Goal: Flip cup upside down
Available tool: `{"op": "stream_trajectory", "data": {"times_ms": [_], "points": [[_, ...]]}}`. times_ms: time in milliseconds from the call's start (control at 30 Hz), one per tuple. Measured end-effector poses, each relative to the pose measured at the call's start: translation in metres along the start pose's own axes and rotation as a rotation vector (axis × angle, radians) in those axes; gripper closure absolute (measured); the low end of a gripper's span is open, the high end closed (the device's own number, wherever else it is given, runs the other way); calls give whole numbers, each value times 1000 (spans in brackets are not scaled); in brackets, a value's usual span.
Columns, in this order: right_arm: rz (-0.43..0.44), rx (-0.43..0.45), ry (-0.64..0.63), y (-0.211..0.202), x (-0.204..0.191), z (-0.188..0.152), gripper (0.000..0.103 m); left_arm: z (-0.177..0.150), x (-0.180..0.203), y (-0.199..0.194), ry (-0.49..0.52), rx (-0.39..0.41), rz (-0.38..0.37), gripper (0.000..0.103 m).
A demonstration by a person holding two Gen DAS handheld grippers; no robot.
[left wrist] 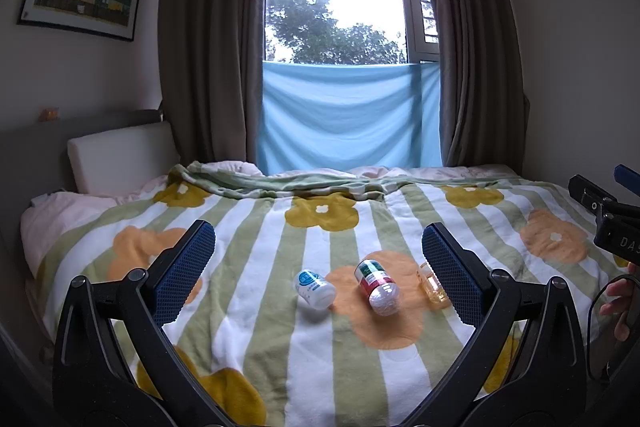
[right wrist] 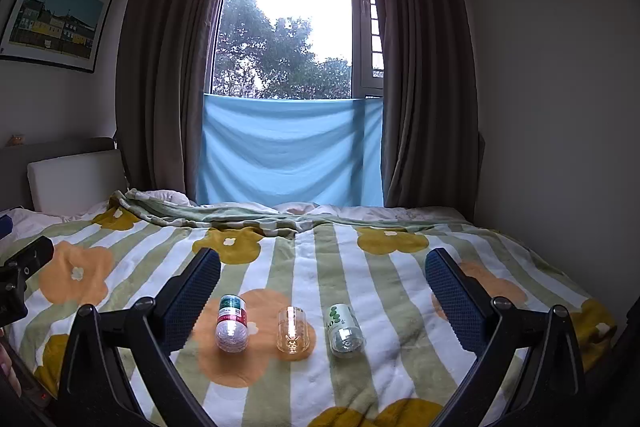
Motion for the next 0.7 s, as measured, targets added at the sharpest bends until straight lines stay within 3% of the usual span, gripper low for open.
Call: {"op": "stream_trajectory", "data": {"times_ms": [700], "points": [[-2,0,1,0,-1,-2,1,-1,-3,0,-3,0,1,0]]}}
Point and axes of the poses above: each gripper's, at about its wrist camera, not at the fingertips, and y roughly the way its jaws point, x to its right, z to its top, the point moved 6 cm from there along y, roughly the way its jaws point, and after that the axes turned 8 degrees about -x, right-handed, at the moved point
